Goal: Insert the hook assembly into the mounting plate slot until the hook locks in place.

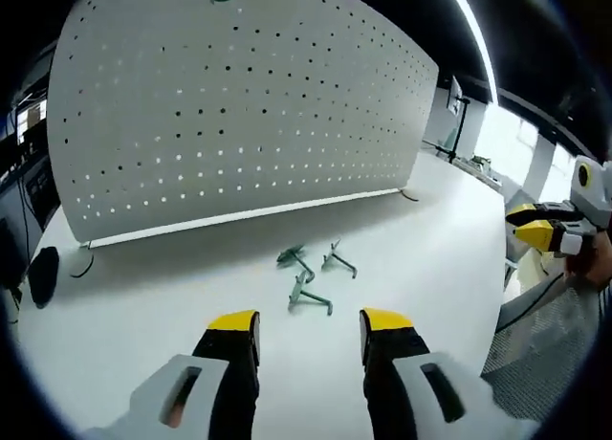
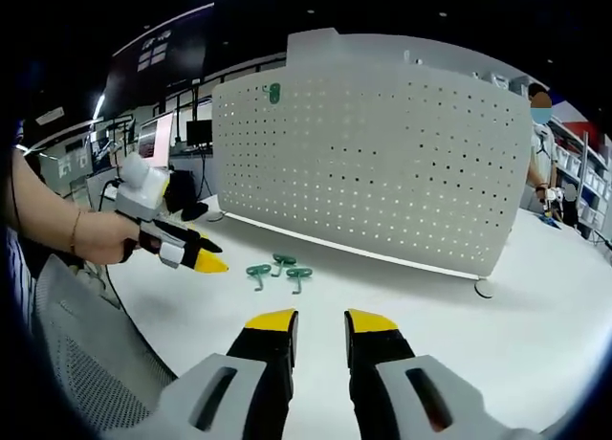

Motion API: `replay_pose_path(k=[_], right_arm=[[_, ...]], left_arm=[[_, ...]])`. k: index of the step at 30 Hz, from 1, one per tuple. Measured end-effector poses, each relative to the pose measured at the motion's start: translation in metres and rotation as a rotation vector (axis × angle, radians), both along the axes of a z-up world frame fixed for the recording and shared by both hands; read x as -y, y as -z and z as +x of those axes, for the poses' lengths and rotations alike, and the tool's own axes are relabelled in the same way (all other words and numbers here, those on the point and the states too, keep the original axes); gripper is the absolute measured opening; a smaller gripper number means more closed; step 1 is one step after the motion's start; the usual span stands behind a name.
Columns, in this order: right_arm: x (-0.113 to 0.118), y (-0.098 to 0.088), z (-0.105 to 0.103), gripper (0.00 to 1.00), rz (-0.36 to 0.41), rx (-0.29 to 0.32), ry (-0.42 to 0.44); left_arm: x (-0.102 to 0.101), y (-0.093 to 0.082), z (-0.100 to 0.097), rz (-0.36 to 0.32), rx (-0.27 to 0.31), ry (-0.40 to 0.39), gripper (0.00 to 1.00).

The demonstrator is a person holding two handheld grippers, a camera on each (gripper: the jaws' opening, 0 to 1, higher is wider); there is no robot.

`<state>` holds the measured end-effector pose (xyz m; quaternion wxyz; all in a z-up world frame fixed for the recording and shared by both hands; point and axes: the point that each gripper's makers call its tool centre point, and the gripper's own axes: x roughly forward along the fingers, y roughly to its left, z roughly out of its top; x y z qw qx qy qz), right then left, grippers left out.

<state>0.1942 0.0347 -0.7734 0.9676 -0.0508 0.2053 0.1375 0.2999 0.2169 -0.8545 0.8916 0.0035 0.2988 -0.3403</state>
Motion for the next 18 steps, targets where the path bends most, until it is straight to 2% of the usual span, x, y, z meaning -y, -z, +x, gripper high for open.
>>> replay_pose_path(k=[7, 18], right_arm=[[0.000, 0.002, -0.001, 0.16, 0.002, -0.010, -0.003], [0.001, 0.004, 0.000, 0.16, -0.003, -0.016, 0.001]], left_arm=[[0.002, 0.017, 0.008, 0.029, -0.021, 0.016, 0.37], [0.015, 0.031, 0.020, 0.037, -0.032, 0.023, 0.31]])
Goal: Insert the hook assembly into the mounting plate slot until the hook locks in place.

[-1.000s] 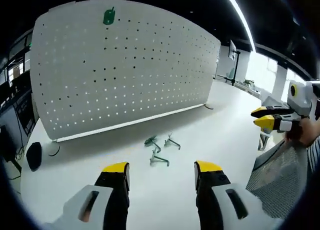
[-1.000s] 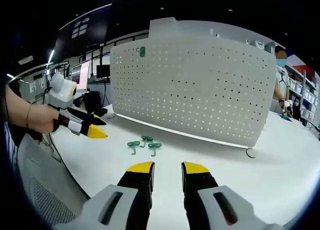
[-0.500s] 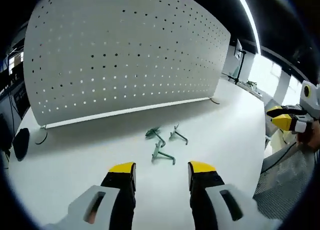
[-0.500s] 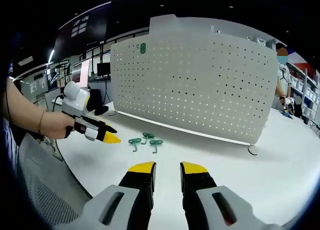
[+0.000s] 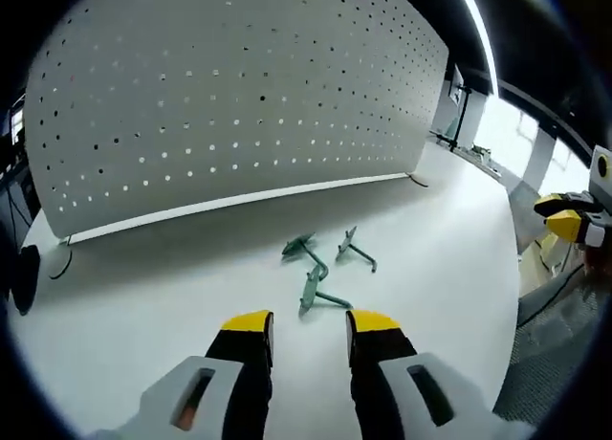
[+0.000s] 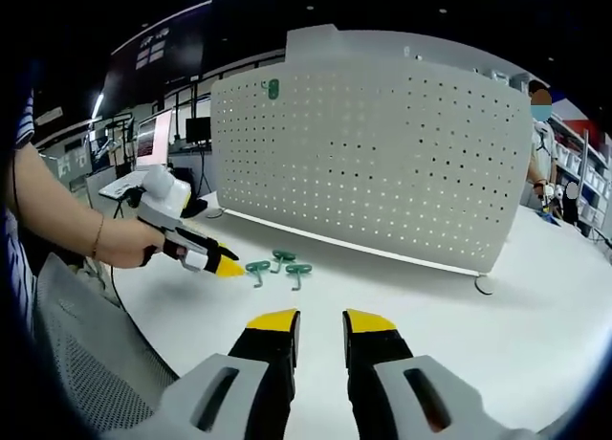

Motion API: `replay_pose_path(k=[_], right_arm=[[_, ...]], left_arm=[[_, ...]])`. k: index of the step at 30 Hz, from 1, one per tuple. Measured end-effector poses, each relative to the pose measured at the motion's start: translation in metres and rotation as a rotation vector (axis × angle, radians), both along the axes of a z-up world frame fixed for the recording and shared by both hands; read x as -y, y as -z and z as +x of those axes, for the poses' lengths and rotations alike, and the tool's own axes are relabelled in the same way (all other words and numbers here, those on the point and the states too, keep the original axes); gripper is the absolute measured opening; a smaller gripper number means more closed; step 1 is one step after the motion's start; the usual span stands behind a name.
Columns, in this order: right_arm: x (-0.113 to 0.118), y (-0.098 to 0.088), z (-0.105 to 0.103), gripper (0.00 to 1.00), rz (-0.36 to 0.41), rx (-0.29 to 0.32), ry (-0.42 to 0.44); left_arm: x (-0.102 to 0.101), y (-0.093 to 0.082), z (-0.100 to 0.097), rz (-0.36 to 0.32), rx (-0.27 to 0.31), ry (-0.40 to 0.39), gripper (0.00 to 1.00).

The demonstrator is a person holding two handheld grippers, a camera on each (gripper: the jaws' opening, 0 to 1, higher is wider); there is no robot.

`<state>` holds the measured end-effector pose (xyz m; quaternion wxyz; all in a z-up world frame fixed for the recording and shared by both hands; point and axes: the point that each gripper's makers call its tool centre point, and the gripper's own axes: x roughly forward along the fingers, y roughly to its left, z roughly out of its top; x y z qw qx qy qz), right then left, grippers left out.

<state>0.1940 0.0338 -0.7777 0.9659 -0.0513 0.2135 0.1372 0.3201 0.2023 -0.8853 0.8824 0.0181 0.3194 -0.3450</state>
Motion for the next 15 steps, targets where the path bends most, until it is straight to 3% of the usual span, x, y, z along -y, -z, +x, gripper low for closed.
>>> replay_pose_path(k=[15], right_arm=[[-0.0023, 0.0044, -0.0005, 0.16, -0.003, -0.020, -0.012]], left_arm=[[0.0097, 0.0069, 0.0023, -0.004, -0.008, -0.020, 0.19]])
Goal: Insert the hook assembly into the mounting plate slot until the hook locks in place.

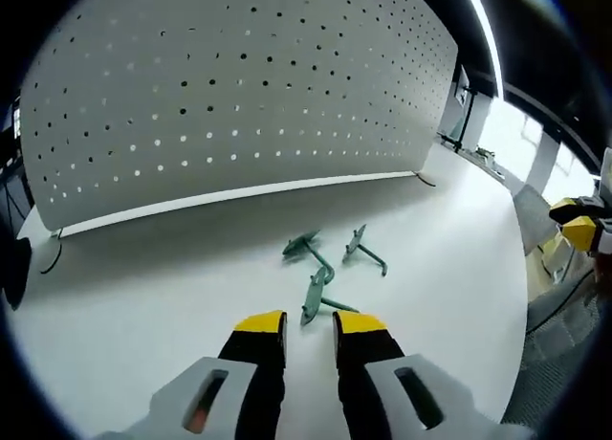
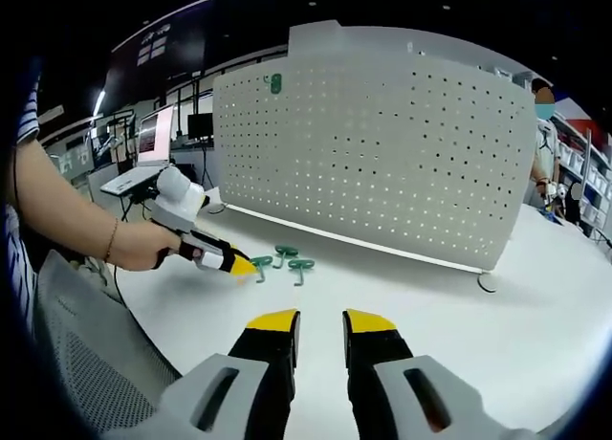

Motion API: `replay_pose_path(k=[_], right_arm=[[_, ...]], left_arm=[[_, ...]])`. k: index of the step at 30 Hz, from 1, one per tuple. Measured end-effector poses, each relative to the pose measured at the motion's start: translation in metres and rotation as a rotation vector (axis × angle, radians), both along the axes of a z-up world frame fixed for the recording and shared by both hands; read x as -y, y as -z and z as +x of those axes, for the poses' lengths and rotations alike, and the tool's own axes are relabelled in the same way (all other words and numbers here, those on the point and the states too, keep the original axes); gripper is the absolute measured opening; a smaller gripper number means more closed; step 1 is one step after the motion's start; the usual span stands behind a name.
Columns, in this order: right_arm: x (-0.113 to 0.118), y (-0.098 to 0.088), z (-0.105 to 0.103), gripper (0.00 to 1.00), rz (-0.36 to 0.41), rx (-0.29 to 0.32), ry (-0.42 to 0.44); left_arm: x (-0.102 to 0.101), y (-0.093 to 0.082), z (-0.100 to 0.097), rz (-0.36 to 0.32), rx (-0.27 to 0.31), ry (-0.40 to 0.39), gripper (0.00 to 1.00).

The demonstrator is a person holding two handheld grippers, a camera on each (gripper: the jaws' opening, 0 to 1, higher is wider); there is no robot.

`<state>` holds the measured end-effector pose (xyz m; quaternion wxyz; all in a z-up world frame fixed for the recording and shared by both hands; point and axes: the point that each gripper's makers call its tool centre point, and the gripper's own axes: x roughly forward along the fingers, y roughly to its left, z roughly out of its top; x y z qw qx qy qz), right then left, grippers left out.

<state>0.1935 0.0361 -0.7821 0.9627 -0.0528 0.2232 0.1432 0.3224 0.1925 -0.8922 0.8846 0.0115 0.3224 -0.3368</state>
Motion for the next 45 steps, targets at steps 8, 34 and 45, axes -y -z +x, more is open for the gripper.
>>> replay_pose_path(k=[8, 34, 45], right_arm=[[0.000, 0.001, 0.001, 0.16, 0.000, -0.002, 0.000], [-0.002, 0.001, 0.001, 0.16, 0.005, -0.004, -0.005], [-0.014, 0.005, -0.001, 0.16, 0.009, -0.025, -0.056]], left_arm=[[0.003, 0.002, 0.004, 0.031, 0.031, 0.008, 0.09], [-0.014, -0.008, 0.010, 0.080, 0.010, 0.051, 0.03], [-0.008, -0.036, -0.012, 0.117, -0.050, 0.097, 0.01]])
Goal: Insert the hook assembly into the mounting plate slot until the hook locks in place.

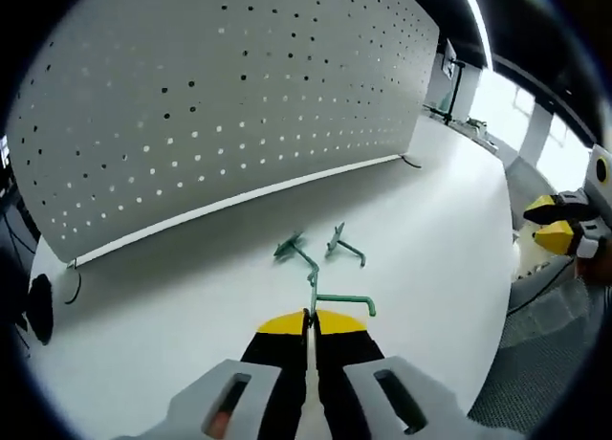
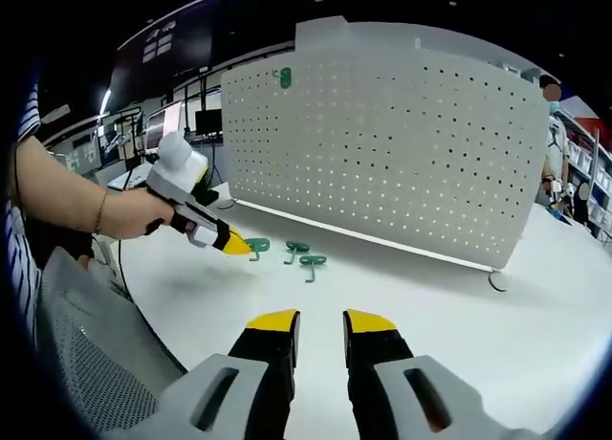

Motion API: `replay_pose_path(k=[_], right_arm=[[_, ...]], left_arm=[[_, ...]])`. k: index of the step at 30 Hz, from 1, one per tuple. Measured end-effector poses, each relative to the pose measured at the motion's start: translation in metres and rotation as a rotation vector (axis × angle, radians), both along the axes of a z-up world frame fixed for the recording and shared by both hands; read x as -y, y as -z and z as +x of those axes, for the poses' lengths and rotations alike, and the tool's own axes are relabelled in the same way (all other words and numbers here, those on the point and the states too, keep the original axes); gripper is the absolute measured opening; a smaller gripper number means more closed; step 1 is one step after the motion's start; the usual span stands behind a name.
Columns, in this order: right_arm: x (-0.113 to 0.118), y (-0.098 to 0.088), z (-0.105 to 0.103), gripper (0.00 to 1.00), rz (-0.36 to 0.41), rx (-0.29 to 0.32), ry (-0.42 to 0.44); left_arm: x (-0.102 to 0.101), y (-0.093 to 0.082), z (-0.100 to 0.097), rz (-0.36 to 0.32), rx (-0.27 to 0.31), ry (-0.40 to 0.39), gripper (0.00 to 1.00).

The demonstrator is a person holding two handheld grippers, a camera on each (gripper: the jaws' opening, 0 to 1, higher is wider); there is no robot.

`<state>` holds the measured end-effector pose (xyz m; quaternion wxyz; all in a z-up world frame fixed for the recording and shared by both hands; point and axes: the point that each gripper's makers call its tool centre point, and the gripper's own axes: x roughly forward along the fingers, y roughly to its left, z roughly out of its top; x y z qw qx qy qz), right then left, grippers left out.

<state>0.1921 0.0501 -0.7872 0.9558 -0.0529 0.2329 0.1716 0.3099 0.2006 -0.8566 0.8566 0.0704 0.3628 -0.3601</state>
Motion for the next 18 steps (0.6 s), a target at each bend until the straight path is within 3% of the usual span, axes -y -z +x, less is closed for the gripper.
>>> replay_pose_path(k=[6, 14, 18], right_arm=[[-0.008, 0.004, -0.002, 0.16, 0.008, -0.026, -0.034], [-0.035, -0.005, -0.003, 0.17, -0.028, 0.001, -0.149], [-0.056, -0.008, 0.003, 0.18, -0.060, 0.010, -0.232]], left_arm=[[0.007, -0.022, -0.007, 0.014, 0.026, 0.054, 0.01], [0.019, -0.040, -0.021, -0.011, -0.023, 0.097, 0.01], [0.027, -0.049, -0.032, -0.025, -0.076, 0.119, 0.01]])
